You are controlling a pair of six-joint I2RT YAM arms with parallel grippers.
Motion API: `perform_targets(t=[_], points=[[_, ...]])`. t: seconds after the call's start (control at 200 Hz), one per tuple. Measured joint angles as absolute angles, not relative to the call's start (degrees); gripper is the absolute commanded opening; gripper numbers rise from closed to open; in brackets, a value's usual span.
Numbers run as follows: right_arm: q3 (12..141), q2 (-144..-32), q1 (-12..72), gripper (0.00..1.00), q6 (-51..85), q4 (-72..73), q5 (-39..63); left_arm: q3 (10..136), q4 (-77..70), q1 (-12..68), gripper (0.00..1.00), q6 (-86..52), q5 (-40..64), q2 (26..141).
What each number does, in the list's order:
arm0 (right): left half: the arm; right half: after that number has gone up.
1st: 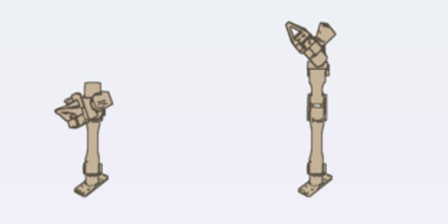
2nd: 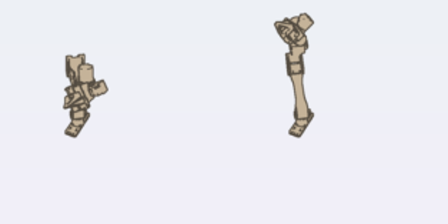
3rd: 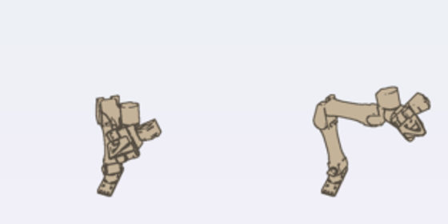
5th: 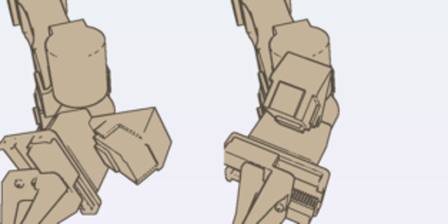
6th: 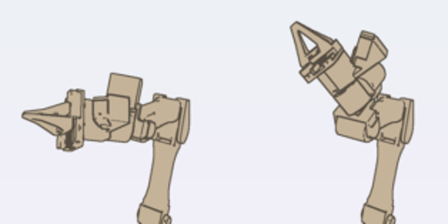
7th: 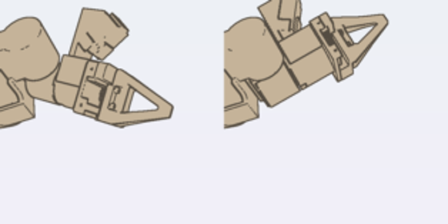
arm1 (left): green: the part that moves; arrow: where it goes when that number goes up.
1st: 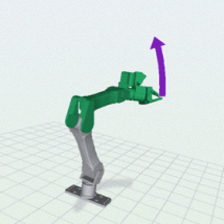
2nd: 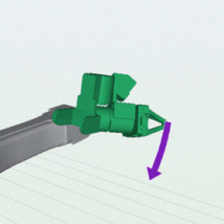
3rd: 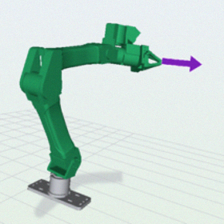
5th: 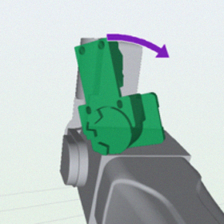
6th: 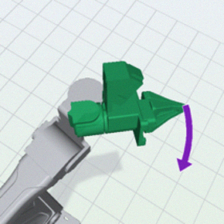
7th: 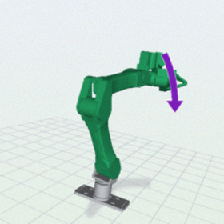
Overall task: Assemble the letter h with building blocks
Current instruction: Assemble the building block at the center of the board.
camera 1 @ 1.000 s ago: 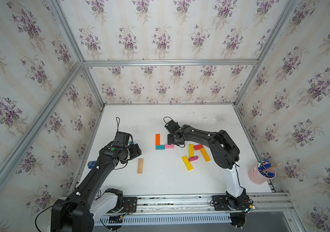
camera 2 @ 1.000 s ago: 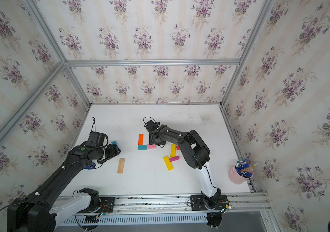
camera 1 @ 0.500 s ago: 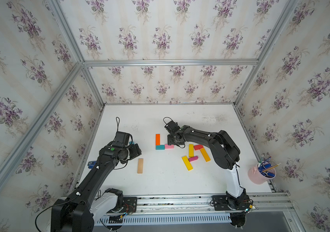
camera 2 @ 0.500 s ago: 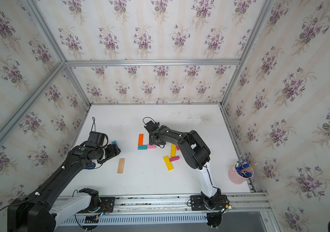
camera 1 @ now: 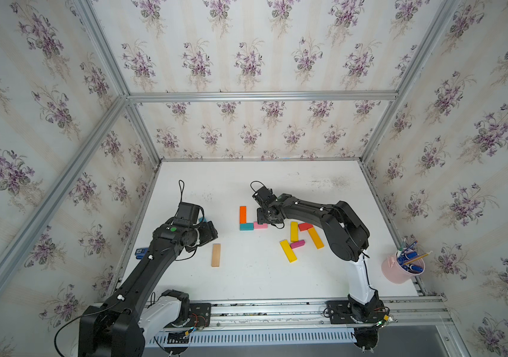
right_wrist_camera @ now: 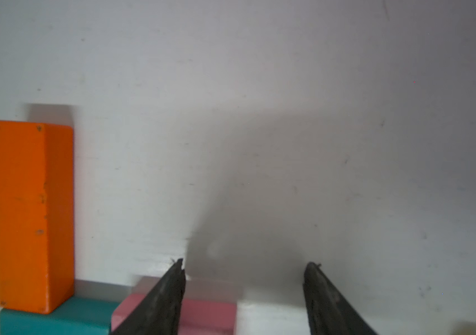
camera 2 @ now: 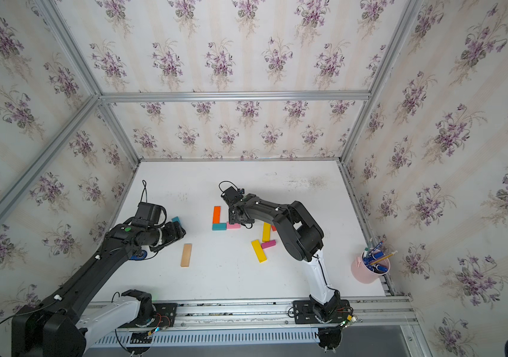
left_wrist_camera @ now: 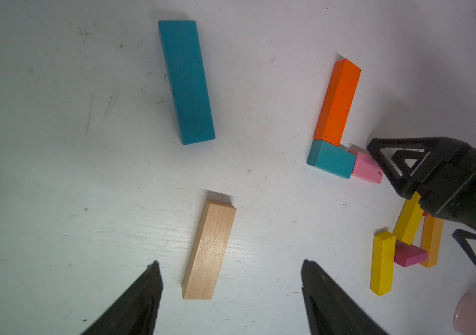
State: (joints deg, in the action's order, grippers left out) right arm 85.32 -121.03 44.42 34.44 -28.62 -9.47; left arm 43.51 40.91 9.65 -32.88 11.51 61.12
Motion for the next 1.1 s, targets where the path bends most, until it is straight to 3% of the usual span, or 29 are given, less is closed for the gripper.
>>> perform_targets(t=[0.46, 0.604, 0.894, 1.104], points=[[85.82, -121.01, 44.91, 0.67, 34.61, -29.98, -9.80, 42.83, 40.73, 9.61, 0.78, -32.88, 11.53, 61.17], [85.65, -119.63, 44.16, 0.71, 35.83, -31.24, -9.50, 42.78, 40.73, 9.61, 0.78, -32.86, 11.53, 61.21], [76.53, -110.52, 43.92, 0.75, 38.65, -24.86, -2.94, 42.54, 40.66, 9.52, 0.78, -32.86, 11.64, 61.28], [69.25, -106.00, 44.14, 0.69, 42.22, -19.49, 2.63, 42.50, 40.69, 9.32, 0.78, -32.84, 11.90, 60.93]])
